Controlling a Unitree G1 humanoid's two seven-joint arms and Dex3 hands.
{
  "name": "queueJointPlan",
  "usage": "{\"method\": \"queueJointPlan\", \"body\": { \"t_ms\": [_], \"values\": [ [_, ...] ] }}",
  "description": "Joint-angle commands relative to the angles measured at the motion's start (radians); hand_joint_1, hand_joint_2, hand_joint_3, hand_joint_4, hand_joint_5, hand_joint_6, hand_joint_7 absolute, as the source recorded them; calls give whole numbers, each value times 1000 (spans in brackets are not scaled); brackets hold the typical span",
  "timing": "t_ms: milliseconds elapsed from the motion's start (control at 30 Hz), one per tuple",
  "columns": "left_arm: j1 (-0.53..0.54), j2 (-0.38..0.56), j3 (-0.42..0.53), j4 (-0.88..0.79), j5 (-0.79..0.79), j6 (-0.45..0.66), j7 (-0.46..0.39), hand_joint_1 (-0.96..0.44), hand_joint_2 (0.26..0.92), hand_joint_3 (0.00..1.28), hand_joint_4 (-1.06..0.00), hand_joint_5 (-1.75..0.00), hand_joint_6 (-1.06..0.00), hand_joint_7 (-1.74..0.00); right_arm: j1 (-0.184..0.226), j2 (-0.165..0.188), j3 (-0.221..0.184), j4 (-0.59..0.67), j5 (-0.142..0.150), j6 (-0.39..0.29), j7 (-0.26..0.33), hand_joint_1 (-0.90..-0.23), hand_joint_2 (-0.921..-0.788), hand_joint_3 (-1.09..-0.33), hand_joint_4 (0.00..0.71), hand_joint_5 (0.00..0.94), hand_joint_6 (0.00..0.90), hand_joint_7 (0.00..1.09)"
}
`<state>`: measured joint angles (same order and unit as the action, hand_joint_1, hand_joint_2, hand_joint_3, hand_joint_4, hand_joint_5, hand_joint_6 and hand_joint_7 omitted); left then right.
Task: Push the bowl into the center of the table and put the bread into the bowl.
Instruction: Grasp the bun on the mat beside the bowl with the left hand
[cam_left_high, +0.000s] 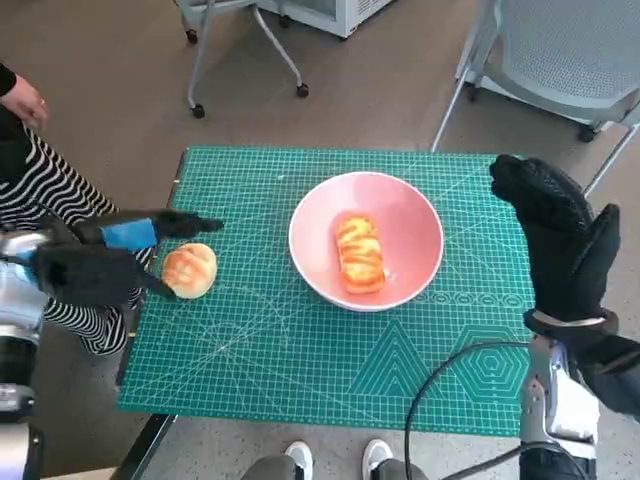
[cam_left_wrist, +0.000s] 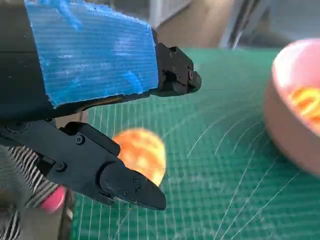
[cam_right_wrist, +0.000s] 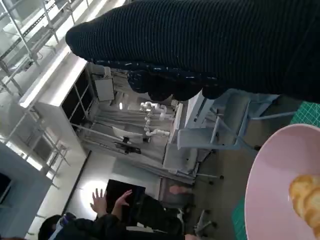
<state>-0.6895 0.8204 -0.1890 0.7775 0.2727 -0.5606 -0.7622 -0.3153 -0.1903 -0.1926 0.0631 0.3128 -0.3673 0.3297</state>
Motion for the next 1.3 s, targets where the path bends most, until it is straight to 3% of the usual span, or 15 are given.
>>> {"method": "queueJointPlan", "body": {
  "t_ms": [33, 233, 467, 867, 967, 1000, 1033, 1100, 1200, 1300],
  "values": [
    [-19, -19, -51, 64, 92, 14, 75, -267, 777, 1, -131, -1, -277, -19, 11, -3, -1, 8, 6, 17, 7, -699, -921, -754, 182, 1, 91, 528],
    [-62, -57, -110, 201, 184, -4, 189, -172, 772, 1, -170, -13, -295, -17, 16, -2, 2, 3, -1, 12, 5, -703, -921, -753, 182, 1, 91, 528],
    [-98, -91, -163, 310, 254, -13, 288, -79, 777, 1, -289, -13, -370, -17, 17, -4, 2, 3, -7, 7, 4, -684, -921, -764, 183, 1, 91, 528],
    [-126, -129, -243, 425, 348, -17, 480, -27, 879, 14, -717, -58, -738, -90, 24, -4, 1, -3, -15, 1, -1, -675, -921, -770, 182, 1, 90, 529],
    [-131, -127, -257, 436, 360, -25, 513, -28, 890, 13, -760, -61, -770, -99, 27, -3, 0, -6, -15, 0, -2, -675, -921, -771, 182, 1, 90, 529],
    [-133, -124, -264, 440, 368, -28, 533, -22, 896, 19, -760, -254, -738, -324, 28, -2, 0, -7, -16, -1, -3, -675, -921, -771, 182, 1, 90, 529],
    [-137, -119, -270, 442, 375, -32, 549, -15, 905, 52, -731, -567, -664, -677, 29, -2, 0, -9, -15, -1, -4, -675, -921, -770, 183, 1, 90, 529],
    [-147, -112, -273, 443, 381, -41, 562, -6, 914, 79, -707, -891, -602, -1036, 31, -1, -1, -10, -14, -1, -5, -676, -921, -768, 183, 1, 89, 528],
    [-165, -96, -268, 433, 372, -64, 560, -2, 918, 91, -684, -1049, -588, -1197, 30, 0, -3, -7, -11, 1, -6, -682, -921, -766, 183, 1, 88, 527],
    [-189, -74, -240, 403, 333, -96, 522, -1, 919, 93, -674, -1098, -588, -1239, 29, 2, -2, -5, -6, 4, -5, -687, -921, -758, 183, 1, 88, 527]
  ]
}}
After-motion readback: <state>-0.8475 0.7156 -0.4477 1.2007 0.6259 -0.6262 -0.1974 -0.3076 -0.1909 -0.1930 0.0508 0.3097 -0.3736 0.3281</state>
